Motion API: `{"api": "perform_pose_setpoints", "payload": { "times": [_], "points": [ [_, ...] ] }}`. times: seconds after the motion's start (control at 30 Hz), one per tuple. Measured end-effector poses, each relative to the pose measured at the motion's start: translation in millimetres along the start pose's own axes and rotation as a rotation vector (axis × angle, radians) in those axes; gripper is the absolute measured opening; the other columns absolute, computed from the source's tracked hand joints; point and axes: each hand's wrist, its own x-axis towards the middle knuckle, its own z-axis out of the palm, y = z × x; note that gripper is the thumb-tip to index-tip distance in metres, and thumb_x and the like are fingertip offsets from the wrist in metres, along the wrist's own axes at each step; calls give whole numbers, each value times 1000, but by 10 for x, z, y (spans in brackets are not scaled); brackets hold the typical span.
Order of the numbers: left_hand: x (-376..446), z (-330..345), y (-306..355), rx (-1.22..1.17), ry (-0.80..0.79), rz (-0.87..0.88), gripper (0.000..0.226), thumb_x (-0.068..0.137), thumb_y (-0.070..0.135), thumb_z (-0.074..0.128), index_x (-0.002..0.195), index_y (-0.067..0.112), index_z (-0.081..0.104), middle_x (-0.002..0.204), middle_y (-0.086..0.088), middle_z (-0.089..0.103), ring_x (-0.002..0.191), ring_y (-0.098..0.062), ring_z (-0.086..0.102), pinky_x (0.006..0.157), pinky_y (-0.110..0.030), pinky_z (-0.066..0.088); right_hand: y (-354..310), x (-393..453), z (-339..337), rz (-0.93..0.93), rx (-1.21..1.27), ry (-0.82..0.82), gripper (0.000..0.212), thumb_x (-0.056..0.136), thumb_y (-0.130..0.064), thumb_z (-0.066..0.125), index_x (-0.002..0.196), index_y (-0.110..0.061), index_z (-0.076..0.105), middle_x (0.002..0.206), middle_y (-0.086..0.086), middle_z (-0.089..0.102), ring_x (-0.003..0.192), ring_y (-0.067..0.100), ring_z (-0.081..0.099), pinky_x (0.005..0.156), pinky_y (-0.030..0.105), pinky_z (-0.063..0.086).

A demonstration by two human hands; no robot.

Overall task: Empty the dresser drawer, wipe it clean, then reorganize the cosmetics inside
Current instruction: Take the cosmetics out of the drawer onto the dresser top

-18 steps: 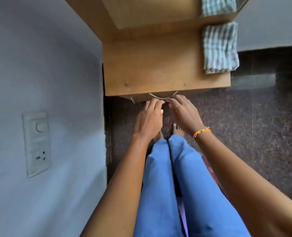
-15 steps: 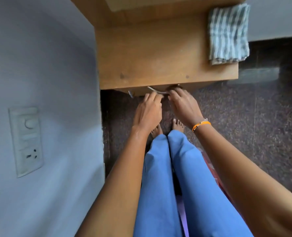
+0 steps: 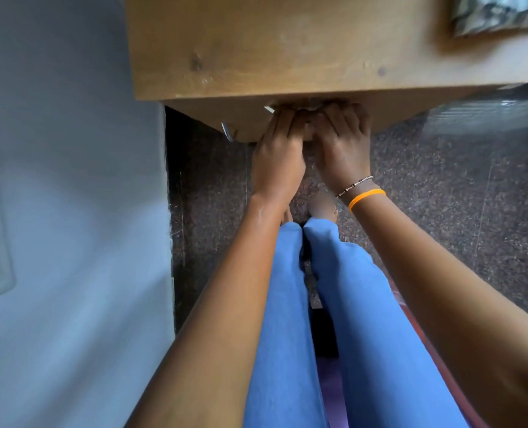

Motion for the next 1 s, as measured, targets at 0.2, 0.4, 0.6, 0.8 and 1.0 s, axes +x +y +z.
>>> {"api": "perform_pose_setpoints", "payload": {
  "times": [0.2, 0.4, 0.6, 0.8, 1.0],
  "points": [
    [-33, 226, -106, -209, 183, 13, 36, 83, 2, 41, 108, -3, 67, 111, -19, 66, 110, -32, 61, 96, -28, 40, 25, -61, 114, 55, 171, 90, 12, 82, -10, 55, 86, -10, 66, 87, 11, 66, 86, 23, 42, 84, 34, 32],
    [-100, 423, -174, -282, 364, 42, 36, 86, 0, 42, 114, -1, 66, 112, -18, 65, 112, -24, 53, 99, -21, 37, 52, -94, 91, 12, 225, 90, 13, 86, -15, 53, 85, -13, 66, 87, 6, 66, 84, 19, 42, 75, 34, 31],
    [-410, 437, -145, -274, 345, 83, 42, 87, 6, 38, 122, 1, 61, 120, -15, 62, 119, -28, 55, 102, -25, 36, -60, -297, -67, 11, 220, 44, 13, 86, -16, 53, 80, -16, 64, 83, 3, 65, 82, 24, 52, 73, 34, 31],
    [-916, 181, 20, -341, 401, 40, 33, 87, -1, 47, 111, 9, 68, 110, -3, 67, 103, -20, 61, 87, -28, 49, -255, -655, -484, -11, 228, -134, 21, 82, -15, 47, 87, -15, 67, 86, 5, 66, 82, 31, 61, 70, 35, 44],
    [-995, -237, 72, -181, 670, -12, 25, 85, 10, 52, 103, 12, 68, 110, -4, 61, 103, -21, 52, 96, -30, 37, -418, -618, -1071, -16, 233, 140, 19, 83, -5, 51, 92, -10, 66, 92, 7, 63, 90, 25, 47, 81, 30, 42]
  ]
}}
